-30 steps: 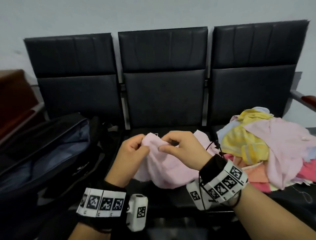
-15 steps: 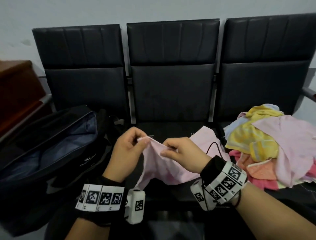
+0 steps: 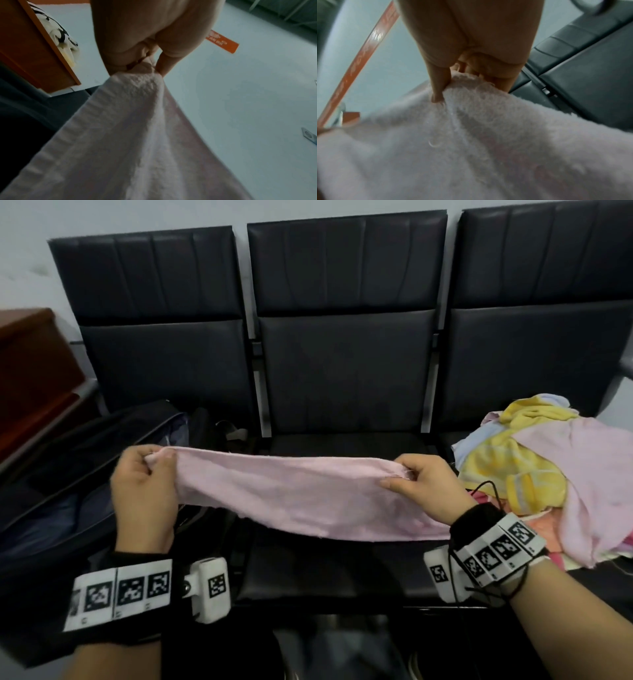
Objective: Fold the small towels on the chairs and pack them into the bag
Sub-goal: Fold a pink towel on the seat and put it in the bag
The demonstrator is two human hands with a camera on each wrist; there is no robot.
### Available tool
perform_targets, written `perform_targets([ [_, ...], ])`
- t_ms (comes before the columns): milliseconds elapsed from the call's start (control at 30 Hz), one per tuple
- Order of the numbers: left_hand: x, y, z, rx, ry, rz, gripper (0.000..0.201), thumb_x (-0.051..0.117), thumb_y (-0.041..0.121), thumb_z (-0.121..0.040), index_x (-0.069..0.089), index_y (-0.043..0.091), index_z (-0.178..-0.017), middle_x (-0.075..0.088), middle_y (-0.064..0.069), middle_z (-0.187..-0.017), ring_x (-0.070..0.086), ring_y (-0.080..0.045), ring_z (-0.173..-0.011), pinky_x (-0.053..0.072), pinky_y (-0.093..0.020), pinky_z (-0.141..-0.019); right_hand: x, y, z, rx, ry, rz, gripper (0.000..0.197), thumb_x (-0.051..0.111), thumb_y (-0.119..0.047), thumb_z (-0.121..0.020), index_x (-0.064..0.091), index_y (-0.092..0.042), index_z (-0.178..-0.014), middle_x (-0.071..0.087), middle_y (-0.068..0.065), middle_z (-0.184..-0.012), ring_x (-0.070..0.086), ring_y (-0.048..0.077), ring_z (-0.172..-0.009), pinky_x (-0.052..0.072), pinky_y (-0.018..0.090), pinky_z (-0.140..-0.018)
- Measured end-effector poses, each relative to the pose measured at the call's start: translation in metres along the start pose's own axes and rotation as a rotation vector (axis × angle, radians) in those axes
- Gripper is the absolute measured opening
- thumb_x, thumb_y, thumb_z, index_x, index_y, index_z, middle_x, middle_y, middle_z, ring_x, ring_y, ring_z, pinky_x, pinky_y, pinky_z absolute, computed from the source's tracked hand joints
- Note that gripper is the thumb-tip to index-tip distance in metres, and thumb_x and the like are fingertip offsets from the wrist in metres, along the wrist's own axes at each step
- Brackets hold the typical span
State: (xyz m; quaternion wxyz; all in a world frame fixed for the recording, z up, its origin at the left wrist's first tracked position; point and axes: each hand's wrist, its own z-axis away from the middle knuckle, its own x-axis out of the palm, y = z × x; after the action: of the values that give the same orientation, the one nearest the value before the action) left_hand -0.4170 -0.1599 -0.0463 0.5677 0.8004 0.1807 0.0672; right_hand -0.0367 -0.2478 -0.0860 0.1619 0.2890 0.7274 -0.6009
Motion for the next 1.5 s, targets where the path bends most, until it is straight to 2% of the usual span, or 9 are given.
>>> perform_targets([
  [133, 0.024, -0.013, 0.023, -0.092, -0.187, -0.05, 0.012, 0.061, 0.014, -0.087, 0.062, 0.025, -0.083, 0.066, 0.002, -0.083, 0.058, -0.012, -0.077, 0.049, -0.034, -0.075, 0.013, -0.018, -0.002, -0.011, -0.039, -0.097, 0.012, 0.079, -0.027, -0.081, 0.07, -0.024, -0.073, 0.068, 0.0, -0.071, 0.061, 0.011, -0.065, 0.048, 0.024, -0.062],
  [267, 0.056, 0.001, 0.05, -0.062, -0.477, -0.001, 0.028, 0.054, -0.008, -0.091, 0.069, 0.016, -0.087, 0.073, 0.007, -0.08, 0.065, -0.003, -0.075, 0.05, -0.015, -0.07, 0.021, -0.033, 0.001, -0.028, -0.12, -0.124, 0.012, 0.072, -0.021, -0.087, 0.073, -0.023, -0.075, 0.072, -0.004, -0.074, 0.068, 0.011, -0.073, 0.055, 0.034, -0.07],
  [433, 0.086, 0.023, 0.074, -0.024, -0.703, -0.058, 0.034, 0.052, -0.003, -0.094, 0.076, 0.021, -0.096, 0.075, 0.007, -0.097, 0.067, 0.002, -0.091, 0.047, -0.011, -0.079, 0.023, -0.05, 0.007, -0.055, -0.252, -0.079, 0.014, 0.063, -0.019, -0.094, 0.075, -0.022, -0.088, 0.074, -0.011, -0.085, 0.068, 0.006, -0.084, 0.052, 0.027, -0.08],
  [633, 0.098, 0.032, 0.093, 0.204, -0.956, -0.196, 0.03, 0.072, 0.019, -0.088, 0.07, 0.025, -0.117, 0.064, 0.013, -0.103, 0.063, -0.006, -0.1, 0.049, -0.018, -0.087, 0.023, -0.061, 0.012, -0.12, -0.248, -0.019, 0.009, 0.067, -0.02, -0.089, 0.076, -0.023, -0.087, 0.072, -0.002, -0.076, 0.066, 0.011, -0.074, 0.053, 0.04, -0.073],
  [800, 0.099, 0.032, 0.096, 0.285, -0.845, -0.261, 0.009, 0.078, 0.019, -0.083, 0.076, 0.02, -0.091, 0.065, 0.009, -0.085, 0.064, -0.006, -0.084, 0.048, -0.017, -0.074, 0.025, -0.065, 0.013, -0.157, -0.405, 0.078, 0.022, 0.053, -0.011, -0.09, 0.072, -0.018, -0.096, 0.07, 0.002, -0.081, 0.064, 0.016, -0.077, 0.052, 0.041, -0.074],
  [933, 0.097, 0.031, 0.095, 0.315, -0.696, -0.291, 0.012, 0.08, 0.014, -0.079, 0.07, 0.016, -0.072, 0.064, 0.008, -0.075, 0.062, -0.008, -0.076, 0.045, -0.014, -0.067, 0.021, -0.061, 0.014, -0.162, -0.344, 0.055, 0.017, 0.064, -0.021, -0.09, 0.076, -0.023, -0.102, 0.073, -0.011, -0.083, 0.067, 0.003, -0.081, 0.049, 0.02, -0.071],
  [1233, 0.061, 0.017, 0.044, 0.173, -0.215, -0.227, 0.019, 0.072, 0.014, -0.083, 0.064, 0.028, -0.073, 0.067, 0.012, -0.076, 0.058, 0.007, -0.072, 0.043, -0.008, -0.07, -0.005, -0.006, 0.024, -0.014, -0.356, 0.149, 0.012, 0.077, -0.028, -0.084, 0.075, -0.03, -0.073, 0.068, -0.019, -0.065, 0.065, 0.0, -0.067, 0.048, 0.018, -0.062],
  [1367, 0.039, 0.009, 0.022, 0.133, -0.081, -0.232, 0.014, 0.069, 0.022, -0.086, 0.063, 0.029, -0.075, 0.065, 0.013, -0.076, 0.057, -0.001, -0.07, 0.05, -0.032, -0.074, -0.012, 0.015, 0.026, 0.006, -0.339, 0.334, 0.012, 0.074, -0.033, -0.086, 0.076, -0.023, -0.08, 0.072, -0.007, -0.075, 0.063, 0.007, -0.073, 0.05, 0.029, -0.071],
  [1500, 0.031, 0.011, 0.014, 0.119, -0.016, -0.222, 0.01, 0.069, 0.029, -0.085, 0.064, 0.03, -0.076, 0.066, 0.013, -0.076, 0.06, -0.004, -0.071, 0.053, -0.034, -0.074, -0.01, 0.024, 0.027, 0.039, -0.272, 0.345, 0.01, 0.069, -0.029, -0.09, 0.071, -0.023, -0.082, 0.064, -0.009, -0.073, 0.058, 0.0, -0.07, 0.042, 0.023, -0.064],
])
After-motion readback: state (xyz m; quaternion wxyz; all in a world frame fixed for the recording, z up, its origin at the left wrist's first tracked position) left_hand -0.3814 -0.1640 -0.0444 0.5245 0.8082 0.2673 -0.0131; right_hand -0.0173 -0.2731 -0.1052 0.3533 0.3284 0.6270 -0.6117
